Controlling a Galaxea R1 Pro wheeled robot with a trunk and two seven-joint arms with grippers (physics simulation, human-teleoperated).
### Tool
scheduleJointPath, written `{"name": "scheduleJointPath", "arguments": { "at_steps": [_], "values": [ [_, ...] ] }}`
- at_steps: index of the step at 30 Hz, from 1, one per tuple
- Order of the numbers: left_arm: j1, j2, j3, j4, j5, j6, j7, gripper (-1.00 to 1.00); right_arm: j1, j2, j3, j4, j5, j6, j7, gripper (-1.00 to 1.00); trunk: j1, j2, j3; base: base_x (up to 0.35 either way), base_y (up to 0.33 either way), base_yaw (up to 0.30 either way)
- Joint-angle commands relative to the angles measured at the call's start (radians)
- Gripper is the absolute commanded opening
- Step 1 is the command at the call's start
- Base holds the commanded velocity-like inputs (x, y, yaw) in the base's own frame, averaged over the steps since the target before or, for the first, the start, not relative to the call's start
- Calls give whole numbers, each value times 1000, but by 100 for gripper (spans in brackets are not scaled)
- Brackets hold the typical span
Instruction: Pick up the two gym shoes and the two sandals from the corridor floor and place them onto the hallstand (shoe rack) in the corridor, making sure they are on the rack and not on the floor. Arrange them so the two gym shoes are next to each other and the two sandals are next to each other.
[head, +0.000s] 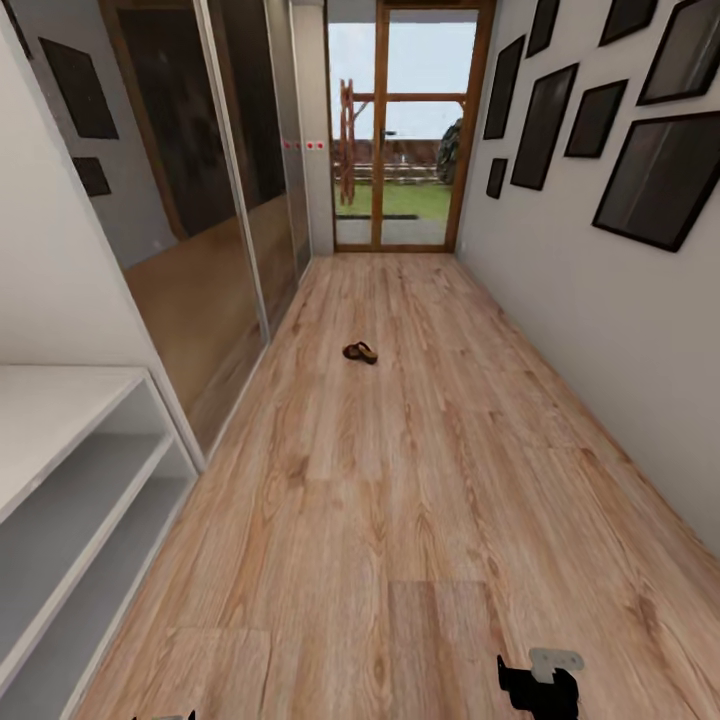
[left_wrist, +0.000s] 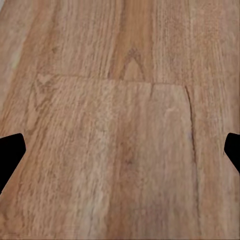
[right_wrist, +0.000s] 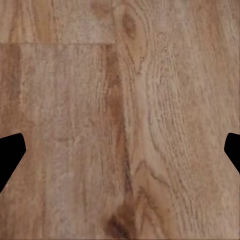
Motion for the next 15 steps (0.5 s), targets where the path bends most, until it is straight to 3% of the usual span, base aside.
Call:
{"name": "scheduleJointPath", "arguments": {
  "at_steps": [1, 15],
  "values": [
    [-1, 0, 7, 1, 3, -1, -10, 100, 0, 3, -5, 8, 11, -3, -5, 100, 0, 0, -1, 339, -84, 0],
    [-1, 1, 8, 1, 4, -1, -10, 100, 60, 11, -5, 20, 11, -2, -4, 100, 0, 0, -1, 339, -85, 0]
  ]
}}
